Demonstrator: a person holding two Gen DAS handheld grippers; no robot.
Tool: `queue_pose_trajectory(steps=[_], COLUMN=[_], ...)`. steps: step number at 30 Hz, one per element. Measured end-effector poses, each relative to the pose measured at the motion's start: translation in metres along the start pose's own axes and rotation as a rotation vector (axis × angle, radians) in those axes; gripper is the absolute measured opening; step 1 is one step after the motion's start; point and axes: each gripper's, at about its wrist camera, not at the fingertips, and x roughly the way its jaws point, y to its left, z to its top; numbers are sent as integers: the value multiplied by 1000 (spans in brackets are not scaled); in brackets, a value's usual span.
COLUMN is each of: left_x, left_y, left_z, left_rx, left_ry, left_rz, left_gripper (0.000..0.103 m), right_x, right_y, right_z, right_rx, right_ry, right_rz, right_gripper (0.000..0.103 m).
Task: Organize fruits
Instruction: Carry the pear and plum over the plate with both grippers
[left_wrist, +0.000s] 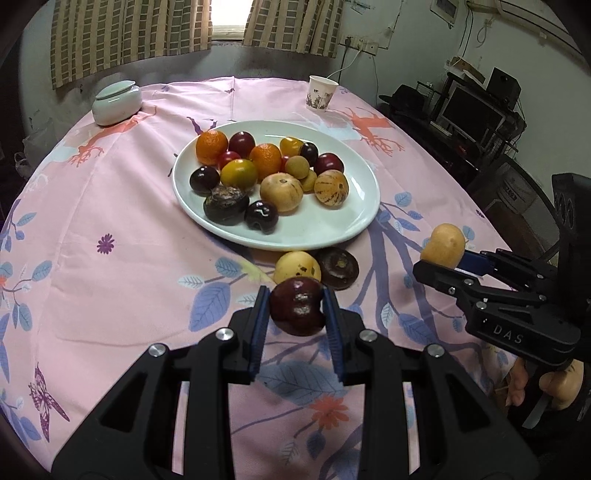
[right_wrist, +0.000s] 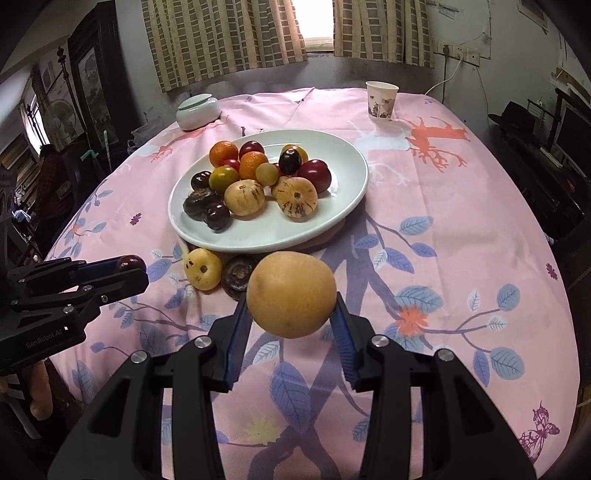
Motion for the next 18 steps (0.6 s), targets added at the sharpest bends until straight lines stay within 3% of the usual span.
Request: queue_pose_trajectory(steps=[8, 13, 18], left_x=[12, 49, 90], left_y=[11, 22, 44], left_z=[68, 124, 151], left_rx=[25, 23, -29], left_ry=[-15, -1, 52], left_rz=[26, 82, 100], left_gripper=[29, 30, 30], right_x=[29, 65, 95], right_y=[5, 5, 5], right_z=[66, 108, 118], right_rx=[-63, -90, -83], right_ry=[24, 37, 91], right_rz=[37, -21, 18], right_gripper=[43, 43, 43])
